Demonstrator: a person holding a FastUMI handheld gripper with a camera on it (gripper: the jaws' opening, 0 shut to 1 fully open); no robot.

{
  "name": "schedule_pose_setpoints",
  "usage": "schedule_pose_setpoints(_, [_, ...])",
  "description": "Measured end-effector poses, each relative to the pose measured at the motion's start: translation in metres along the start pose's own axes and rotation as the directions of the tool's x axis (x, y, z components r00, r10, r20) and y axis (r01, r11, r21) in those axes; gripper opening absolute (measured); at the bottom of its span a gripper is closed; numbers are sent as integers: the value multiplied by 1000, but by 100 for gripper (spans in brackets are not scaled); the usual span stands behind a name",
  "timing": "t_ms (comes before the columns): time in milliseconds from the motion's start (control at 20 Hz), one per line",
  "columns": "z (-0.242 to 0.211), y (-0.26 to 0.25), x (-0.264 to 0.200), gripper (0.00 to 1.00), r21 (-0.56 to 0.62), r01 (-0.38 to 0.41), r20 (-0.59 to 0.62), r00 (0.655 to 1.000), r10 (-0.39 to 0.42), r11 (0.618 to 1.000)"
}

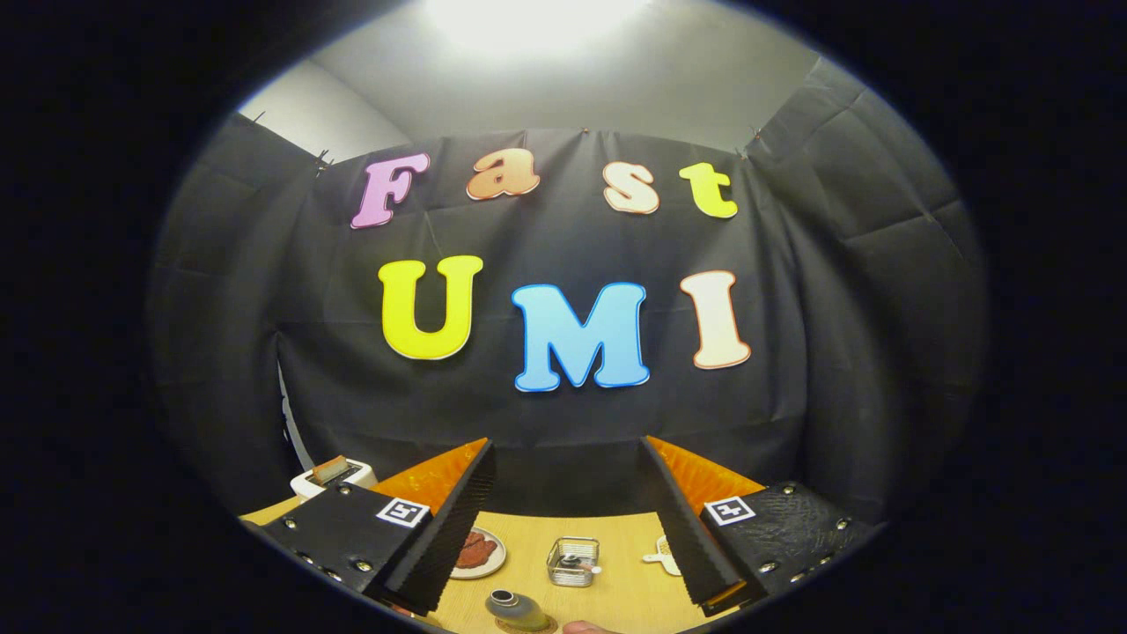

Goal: Take the bottle from table, then pour the juice into the cup, finally place the bottle on the coaster

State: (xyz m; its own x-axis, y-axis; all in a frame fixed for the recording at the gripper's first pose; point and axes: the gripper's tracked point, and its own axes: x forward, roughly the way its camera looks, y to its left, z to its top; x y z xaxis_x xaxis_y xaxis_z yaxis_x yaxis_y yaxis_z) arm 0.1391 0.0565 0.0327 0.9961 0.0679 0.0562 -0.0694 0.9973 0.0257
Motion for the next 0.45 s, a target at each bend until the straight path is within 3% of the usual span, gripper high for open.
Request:
schedule_pose_setpoints(250, [46, -17, -21, 98, -36, 0, 48, 999, 2, 999])
schedule_pose_setpoints(450, [53, -24, -30, 98, -40, -8, 37, 999, 9, 999])
